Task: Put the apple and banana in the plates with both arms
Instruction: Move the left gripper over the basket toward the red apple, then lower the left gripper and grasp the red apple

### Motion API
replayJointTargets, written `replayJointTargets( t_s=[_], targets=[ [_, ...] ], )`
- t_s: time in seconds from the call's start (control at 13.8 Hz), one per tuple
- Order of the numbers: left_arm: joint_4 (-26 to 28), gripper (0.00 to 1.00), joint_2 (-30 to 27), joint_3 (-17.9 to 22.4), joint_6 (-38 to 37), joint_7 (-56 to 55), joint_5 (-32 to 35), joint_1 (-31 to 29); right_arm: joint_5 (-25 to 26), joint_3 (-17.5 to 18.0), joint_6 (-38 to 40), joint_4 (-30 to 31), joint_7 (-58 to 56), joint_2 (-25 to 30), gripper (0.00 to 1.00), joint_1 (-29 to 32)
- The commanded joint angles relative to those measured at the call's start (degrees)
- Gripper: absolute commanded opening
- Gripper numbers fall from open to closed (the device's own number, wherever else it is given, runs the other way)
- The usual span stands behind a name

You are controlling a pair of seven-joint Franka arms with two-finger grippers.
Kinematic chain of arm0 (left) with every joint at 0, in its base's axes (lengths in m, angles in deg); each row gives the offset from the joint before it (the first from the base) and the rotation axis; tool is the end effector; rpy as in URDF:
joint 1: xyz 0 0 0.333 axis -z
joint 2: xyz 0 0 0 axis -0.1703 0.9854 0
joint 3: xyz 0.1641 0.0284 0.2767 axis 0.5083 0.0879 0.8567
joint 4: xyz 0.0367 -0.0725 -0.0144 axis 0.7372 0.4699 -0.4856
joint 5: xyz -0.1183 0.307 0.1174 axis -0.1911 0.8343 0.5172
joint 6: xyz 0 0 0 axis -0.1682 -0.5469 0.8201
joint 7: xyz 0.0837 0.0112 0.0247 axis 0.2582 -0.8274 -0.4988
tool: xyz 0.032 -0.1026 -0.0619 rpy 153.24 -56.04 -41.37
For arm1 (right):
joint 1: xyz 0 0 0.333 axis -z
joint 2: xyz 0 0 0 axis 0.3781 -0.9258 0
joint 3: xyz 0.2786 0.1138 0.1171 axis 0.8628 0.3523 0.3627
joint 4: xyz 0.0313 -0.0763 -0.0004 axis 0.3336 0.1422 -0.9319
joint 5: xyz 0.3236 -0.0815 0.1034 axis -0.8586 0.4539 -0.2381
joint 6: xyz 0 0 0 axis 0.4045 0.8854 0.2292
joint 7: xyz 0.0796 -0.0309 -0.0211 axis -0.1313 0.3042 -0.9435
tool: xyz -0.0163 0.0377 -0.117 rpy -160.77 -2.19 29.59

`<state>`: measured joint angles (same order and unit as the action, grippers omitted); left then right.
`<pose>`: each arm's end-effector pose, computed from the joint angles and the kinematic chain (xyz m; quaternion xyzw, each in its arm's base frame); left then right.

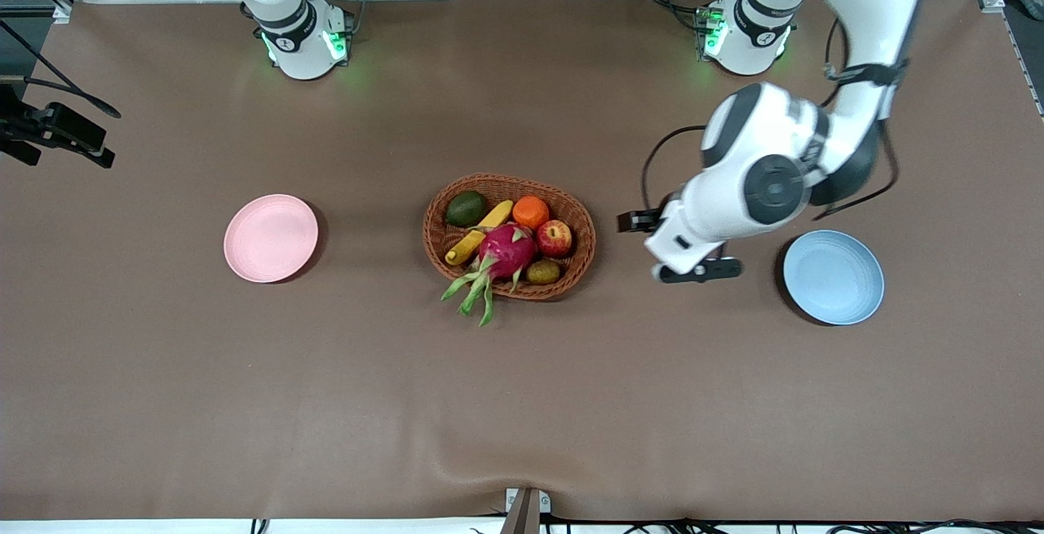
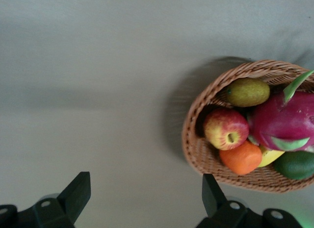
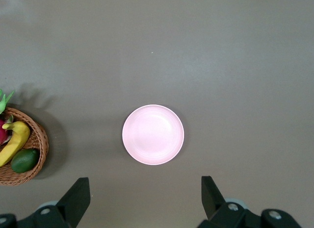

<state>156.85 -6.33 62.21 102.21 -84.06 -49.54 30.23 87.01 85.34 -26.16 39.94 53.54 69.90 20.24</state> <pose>0.5382 -0.3000 0.3822 0.9882 0.0489 -0.1323 0.0600 0.4998 -0.0205 0.6354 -0.9996 0.0265 -0.0074 0.0031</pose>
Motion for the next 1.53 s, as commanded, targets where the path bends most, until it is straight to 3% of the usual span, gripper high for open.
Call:
replayJointTargets(
  t_s=[0.0, 0.44, 1.45],
  targets=[
    [-1.6, 1.00, 4.6, 0.6, 4.8, -3.1, 0.2, 3.6, 0.5, 0.7, 0.0, 0.1, -0.5, 0.4, 1.00, 0.7],
    [-6.4, 1.00, 12.5, 0.9, 8.7, -9.5, 7.1, 10.3, 0.5, 0.9, 0.3, 0.0, -0.5, 0.4, 1.00, 0.5],
    [-6.2, 1.00, 16.1, 0.5, 15.5, -9.6, 6.9, 13.9, 0.6, 1.0, -0.1, 0.0, -0.5, 0.0, 1.00, 0.5]
  ],
)
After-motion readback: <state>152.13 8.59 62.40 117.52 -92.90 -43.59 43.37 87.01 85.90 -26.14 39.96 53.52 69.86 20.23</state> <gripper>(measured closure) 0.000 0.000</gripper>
